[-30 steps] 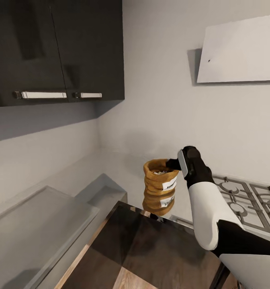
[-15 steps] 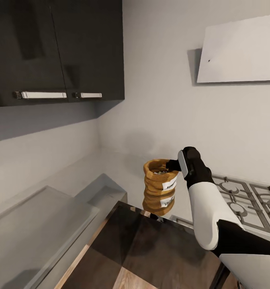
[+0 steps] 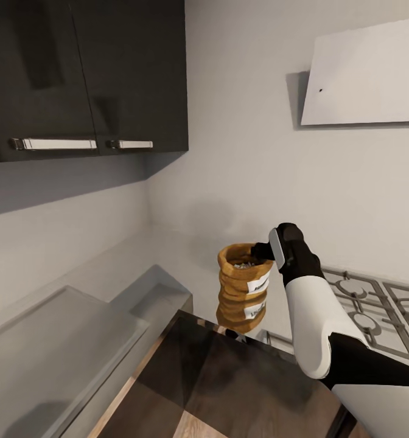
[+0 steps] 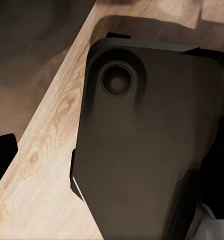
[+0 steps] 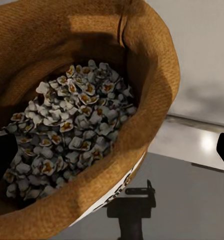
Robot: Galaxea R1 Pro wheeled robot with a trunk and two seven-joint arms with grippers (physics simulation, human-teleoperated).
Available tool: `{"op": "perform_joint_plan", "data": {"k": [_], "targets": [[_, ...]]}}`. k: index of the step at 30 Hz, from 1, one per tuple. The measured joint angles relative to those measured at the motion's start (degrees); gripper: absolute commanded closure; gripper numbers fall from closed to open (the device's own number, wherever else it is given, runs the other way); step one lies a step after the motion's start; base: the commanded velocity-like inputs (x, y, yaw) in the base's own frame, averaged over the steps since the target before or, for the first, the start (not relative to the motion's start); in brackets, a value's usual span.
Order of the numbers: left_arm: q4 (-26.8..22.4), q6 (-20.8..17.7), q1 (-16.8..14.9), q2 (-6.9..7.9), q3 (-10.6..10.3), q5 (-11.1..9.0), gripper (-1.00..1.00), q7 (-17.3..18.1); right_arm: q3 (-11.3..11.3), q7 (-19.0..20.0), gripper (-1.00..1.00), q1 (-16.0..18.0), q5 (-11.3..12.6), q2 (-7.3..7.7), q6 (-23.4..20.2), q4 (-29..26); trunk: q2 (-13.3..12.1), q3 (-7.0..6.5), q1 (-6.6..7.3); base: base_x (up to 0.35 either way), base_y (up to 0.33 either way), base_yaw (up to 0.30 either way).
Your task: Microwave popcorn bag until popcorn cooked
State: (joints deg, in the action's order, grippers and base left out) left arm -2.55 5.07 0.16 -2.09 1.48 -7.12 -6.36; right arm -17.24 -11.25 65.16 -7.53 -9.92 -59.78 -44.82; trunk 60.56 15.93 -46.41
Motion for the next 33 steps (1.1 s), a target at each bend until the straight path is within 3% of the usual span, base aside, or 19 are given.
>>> {"op": "perform_joint_plan", "data": {"k": [5, 12, 25, 33], "targets": [[0.00, 0.02, 0.00, -0.03, 0.11, -0.01, -1.00, 0.00, 0.22, -0.23, -1.00, 0.00, 0.91, 0.00, 0.01, -0.68, 0.00, 0.00, 0.00, 0.001, 0.000, 0.000], [0.00, 0.07, 0.01, -0.03, 0.08, 0.08, -1.00, 0.02, 0.34, -0.46, -1.00, 0.00, -1.46, -0.01, 1.60, -1.09, 0.00, 0.00, -0.02, -0.037, 0.000, 0.000], [0.00, 0.07, 0.00, -0.02, 0.11, 0.09, -1.00, 0.01, 0.33, -0.40, -1.00, 0.00, -1.28, 0.00, 2.46, -1.04, 0.00, 0.00, 0.00, -0.128, 0.000, 0.000], [0.00, 0.09, 0.00, -0.07, 0.08, 0.09, -1.00, 0.00, 0.41, 0.03, -1.00, 0.00, -0.59, 0.00, 7.49, -0.96, 0.00, 0.00, 0.00, 0.000, 0.000, 0.000]]}}
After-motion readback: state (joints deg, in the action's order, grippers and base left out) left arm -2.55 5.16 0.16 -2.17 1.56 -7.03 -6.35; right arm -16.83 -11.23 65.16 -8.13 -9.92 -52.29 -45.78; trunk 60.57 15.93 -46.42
